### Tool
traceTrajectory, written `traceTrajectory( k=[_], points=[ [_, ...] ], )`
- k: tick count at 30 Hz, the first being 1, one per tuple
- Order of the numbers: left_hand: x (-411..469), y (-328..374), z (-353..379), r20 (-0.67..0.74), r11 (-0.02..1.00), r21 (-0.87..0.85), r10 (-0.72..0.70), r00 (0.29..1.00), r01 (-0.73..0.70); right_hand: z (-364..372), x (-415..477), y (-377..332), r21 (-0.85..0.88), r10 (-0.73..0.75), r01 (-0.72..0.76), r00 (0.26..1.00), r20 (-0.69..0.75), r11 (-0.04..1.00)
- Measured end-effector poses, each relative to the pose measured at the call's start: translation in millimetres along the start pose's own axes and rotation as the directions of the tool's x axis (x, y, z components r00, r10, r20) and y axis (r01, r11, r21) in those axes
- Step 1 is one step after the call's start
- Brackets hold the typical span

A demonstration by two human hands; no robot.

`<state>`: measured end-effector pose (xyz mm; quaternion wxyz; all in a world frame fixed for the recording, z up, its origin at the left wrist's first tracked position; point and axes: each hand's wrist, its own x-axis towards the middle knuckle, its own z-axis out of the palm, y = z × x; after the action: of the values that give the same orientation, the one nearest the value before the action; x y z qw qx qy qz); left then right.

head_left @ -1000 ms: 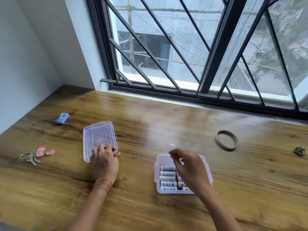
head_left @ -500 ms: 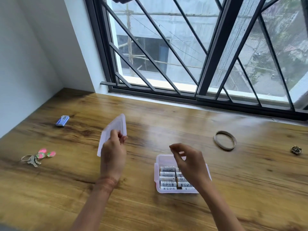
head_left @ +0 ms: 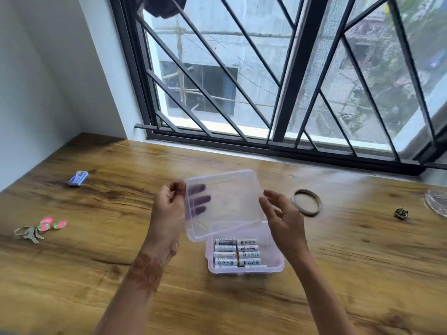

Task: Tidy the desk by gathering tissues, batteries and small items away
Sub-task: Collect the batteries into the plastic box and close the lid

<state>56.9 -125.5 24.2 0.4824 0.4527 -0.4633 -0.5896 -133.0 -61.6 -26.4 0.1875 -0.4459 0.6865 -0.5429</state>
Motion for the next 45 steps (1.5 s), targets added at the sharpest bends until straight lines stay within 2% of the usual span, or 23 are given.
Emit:
traceTrajectory(
  k=[3,5,7,9,12,20,26,38,41,45],
  points=[
    [-0.7,-12.7,8.9,0.019,0.994,-0.043,-0.096,0.995,0.097,-9.2,-3.6,5.0,-0.049,0.023,-0.025,0.999,-0.035,0.999],
    [-1.4,-25.2,16.1,-0.056,0.991,-0.003,-0.134,0.989,0.134,-16.0,-10.2,12.1,-0.085,0.094,-0.099,0.994,-0.062,0.991],
    [-2.1,-39.6,19.8,-0.188,0.961,0.257,-0.052,0.981,0.101,-20.9,-19.1,19.0,-0.133,0.159,-0.167,0.985,-0.064,0.977],
    [-4.5,-52.2,18.9,-0.244,0.874,0.483,0.07,0.967,0.058,-21.9,-28.7,22.1,-0.218,0.174,-0.18,0.984,-0.047,0.959],
    [-1.2,-69.7,16.9,-0.233,0.819,0.573,0.129,0.964,0.029,-22.4,-37.8,22.2,-0.335,0.134,-0.142,0.99,-0.049,0.931],
    [8.2,-103.2,15.2,-0.191,0.724,0.69,0.152,0.97,0.022,-21.3,-40.6,34.3,-0.472,0.122,-0.145,0.989,-0.078,0.87],
    [9.4,-112.2,16.3,-0.167,0.648,0.762,0.185,0.969,0.008,-20.0,-44.6,44.6,-0.473,0.115,-0.153,0.988,-0.108,0.868],
    [3.1,-121.9,14.5,-0.174,0.662,0.749,0.182,0.968,0.01,-15.4,-60.6,57.9,-0.372,0.096,-0.136,0.987,-0.125,0.918],
    [3.2,-125.0,14.1,-0.197,0.664,0.746,0.137,0.971,0.058,-15.4,-57.9,61.2,-0.275,0.156,-0.185,0.98,-0.123,0.944],
    [1.3,-124.9,8.2,-0.216,0.702,0.69,-0.033,0.976,0.176,-17.3,-57.6,66.2,-0.134,0.272,-0.281,0.959,-0.08,0.95]
  ],
)
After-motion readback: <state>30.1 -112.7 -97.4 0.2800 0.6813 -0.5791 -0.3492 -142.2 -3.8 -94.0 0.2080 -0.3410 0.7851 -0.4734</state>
